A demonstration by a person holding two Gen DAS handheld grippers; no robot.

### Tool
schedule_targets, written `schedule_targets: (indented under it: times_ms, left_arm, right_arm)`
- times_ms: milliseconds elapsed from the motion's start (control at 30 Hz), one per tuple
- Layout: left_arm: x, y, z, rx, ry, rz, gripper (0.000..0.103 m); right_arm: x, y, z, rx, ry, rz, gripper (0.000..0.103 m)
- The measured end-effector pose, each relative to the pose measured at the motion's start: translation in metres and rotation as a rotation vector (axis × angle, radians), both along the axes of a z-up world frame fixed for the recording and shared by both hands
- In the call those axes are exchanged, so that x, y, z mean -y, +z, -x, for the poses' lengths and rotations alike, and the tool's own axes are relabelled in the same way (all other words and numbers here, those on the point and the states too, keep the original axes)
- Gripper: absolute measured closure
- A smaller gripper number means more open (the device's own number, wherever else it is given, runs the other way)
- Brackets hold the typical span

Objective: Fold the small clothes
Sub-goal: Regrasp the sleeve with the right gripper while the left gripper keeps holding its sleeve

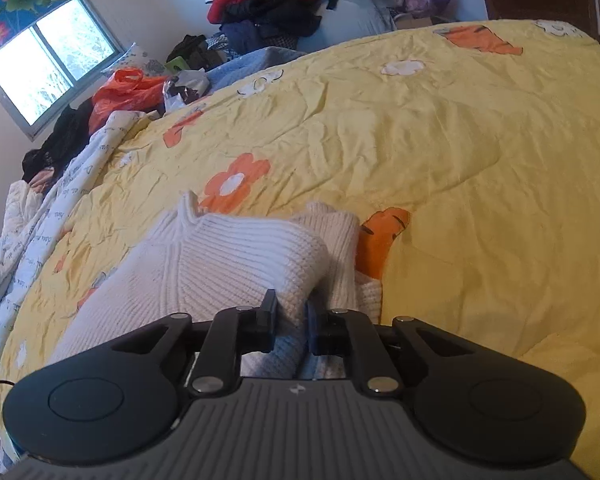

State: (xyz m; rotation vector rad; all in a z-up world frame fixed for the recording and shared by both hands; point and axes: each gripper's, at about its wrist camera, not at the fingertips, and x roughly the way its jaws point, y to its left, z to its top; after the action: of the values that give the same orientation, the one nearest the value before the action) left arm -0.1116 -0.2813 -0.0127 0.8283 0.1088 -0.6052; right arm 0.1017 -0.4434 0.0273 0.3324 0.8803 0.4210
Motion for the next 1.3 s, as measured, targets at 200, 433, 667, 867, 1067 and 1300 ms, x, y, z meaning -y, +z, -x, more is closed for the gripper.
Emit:
schedule_targets:
  times_ms: [200,433,667,867,1067,1300]
  left_arm:
    - [-0.085,0.048,0.024,-0.140,-0.078,0.201,0.018]
    - [-0.206,0.088,-0.043,-0.376,0.158,0.456,0.011]
    - [-0.281,0.038,-0.185,-1.032,0.445,1.040,0.011]
    - [-0.253,-0.002,-0.220,-1.235,0.431,1.149,0.024]
    - [-0.243,0.031,-0.197,-1.143,0.419,1.044,0.052]
    - [-0.286,0.081,-0.208,-0.998,0.483,0.954,0.052]
  right_arm:
    - [0.004,0.010,0.018,0.022,-0.039,-0.079,0.047]
    - [0.044,0.007,0.047,0.087,-0.178,-0.154,0.003]
    - [0.026,-0.029,0.025,-0.081,-0.132,-0.292,0.010]
    - [-0.010,-0.027,0.027,-0.053,-0.078,-0.148,0.024]
    - [-0.024,-0.002,0.039,0.015,-0.048,-0.116,0.058]
    - [-0.079,0.024,0.020,0.052,0.029,-0.202,0.059]
